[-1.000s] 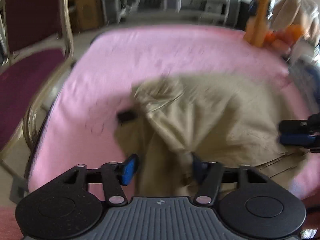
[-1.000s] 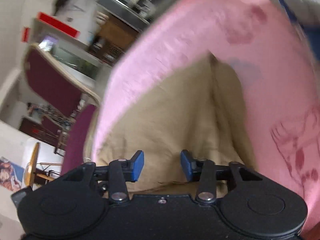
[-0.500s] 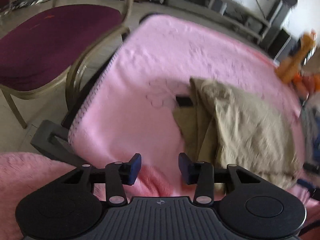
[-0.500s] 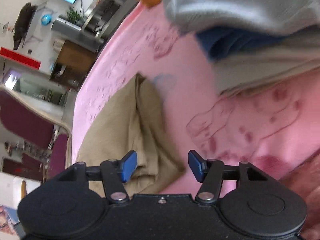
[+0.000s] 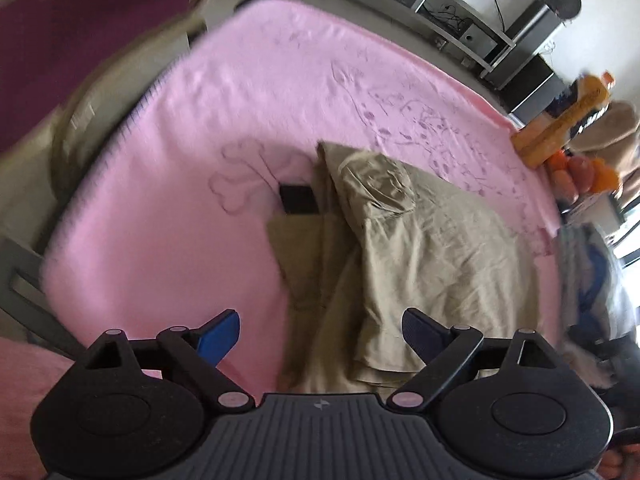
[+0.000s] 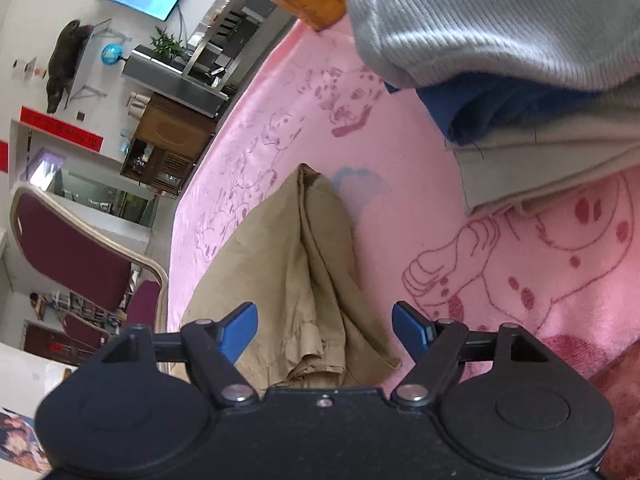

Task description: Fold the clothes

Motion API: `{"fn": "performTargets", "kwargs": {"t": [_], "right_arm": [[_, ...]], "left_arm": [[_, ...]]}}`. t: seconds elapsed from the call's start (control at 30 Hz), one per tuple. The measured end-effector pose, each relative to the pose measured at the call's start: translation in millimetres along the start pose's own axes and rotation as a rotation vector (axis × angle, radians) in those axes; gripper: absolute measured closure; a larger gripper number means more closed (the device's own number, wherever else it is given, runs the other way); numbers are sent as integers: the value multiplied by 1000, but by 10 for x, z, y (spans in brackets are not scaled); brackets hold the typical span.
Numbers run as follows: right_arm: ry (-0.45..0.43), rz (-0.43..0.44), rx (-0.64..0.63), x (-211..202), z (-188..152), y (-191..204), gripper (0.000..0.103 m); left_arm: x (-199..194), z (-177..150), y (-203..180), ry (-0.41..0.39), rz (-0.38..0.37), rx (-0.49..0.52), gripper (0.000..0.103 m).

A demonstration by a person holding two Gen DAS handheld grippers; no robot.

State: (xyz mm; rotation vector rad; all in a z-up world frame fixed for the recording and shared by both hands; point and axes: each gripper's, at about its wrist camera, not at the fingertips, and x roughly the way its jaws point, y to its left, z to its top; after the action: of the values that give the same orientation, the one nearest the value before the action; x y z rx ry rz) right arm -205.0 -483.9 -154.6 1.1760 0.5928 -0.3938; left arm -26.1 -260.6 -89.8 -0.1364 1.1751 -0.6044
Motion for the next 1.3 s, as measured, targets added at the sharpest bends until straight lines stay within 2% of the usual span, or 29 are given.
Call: {"fn": "performTargets", "kwargs": {"t": [0.03, 0.1, 0.13, 0.2, 0.23, 0.27, 0.3, 0.43, 0.47, 0.57, 0.6, 0.7, 0.8, 0.93, 1.03, 1.13, 1.2, 1.3], "right_arm": [[3, -1, 11, 27, 8, -22, 35], [4, -7, 12, 107, 47, -24, 42], [2, -11, 6, 156, 74, -12, 52], [4, -24, -24, 254, 126, 41, 58], [9, -35, -48, 301, 138, 67, 60], [16, -43, -65, 349, 141, 84, 61], [23, -46, -78, 392, 143, 99, 67], [60, 7, -100, 478, 98, 143, 66], [65, 7, -114, 492, 80, 165, 73], [48, -86, -230, 470, -1, 351, 94], [39, -108, -270, 437, -29, 455, 95], [-4, -178, -444, 335, -83, 916, 97], [-58, -184, -639, 174, -76, 1487, 98], [-163, -252, -1007, 60, -135, 2277, 99], [-231, -342, -1272, 173, -234, 2661, 99], [-267, -440, -1468, 496, -266, 2833, 99], [-281, -508, -1575, 768, -274, 2823, 98], [-229, -600, -1577, 1209, -126, 2702, 97]], "left_arm": [[30, 1, -4, 6, -3, -2, 14], [91, 2, -13, 18, -10, -7, 22], [122, 3, -18, 24, -13, -9, 23], [182, 5, -27, 36, -20, -14, 35], [213, 5, -31, 42, -23, -16, 35], [228, -3, -38, 43, -16, -11, 41], [225, -21, -48, 37, -4, 2, 43], [215, -63, -69, 20, 13, 33, 46], [215, -67, -81, 19, 18, 43, 46], [220, -73, -108, 18, 30, 65, 46], [211, -81, -116, 18, 31, 72, 46], [176, -113, -135, 20, 6, 84, 47], [76, -164, -146, -2, -47, 90, 48], [-137, -216, -223, -87, -131, 144, 42], [-234, -244, -289, -147, -146, 193, 41], [-231, -251, -313, -177, -128, 217, 41], [-164, -225, -306, -166, -116, 213, 41], [-39, -194, -317, -133, -99, 204, 41]]}}
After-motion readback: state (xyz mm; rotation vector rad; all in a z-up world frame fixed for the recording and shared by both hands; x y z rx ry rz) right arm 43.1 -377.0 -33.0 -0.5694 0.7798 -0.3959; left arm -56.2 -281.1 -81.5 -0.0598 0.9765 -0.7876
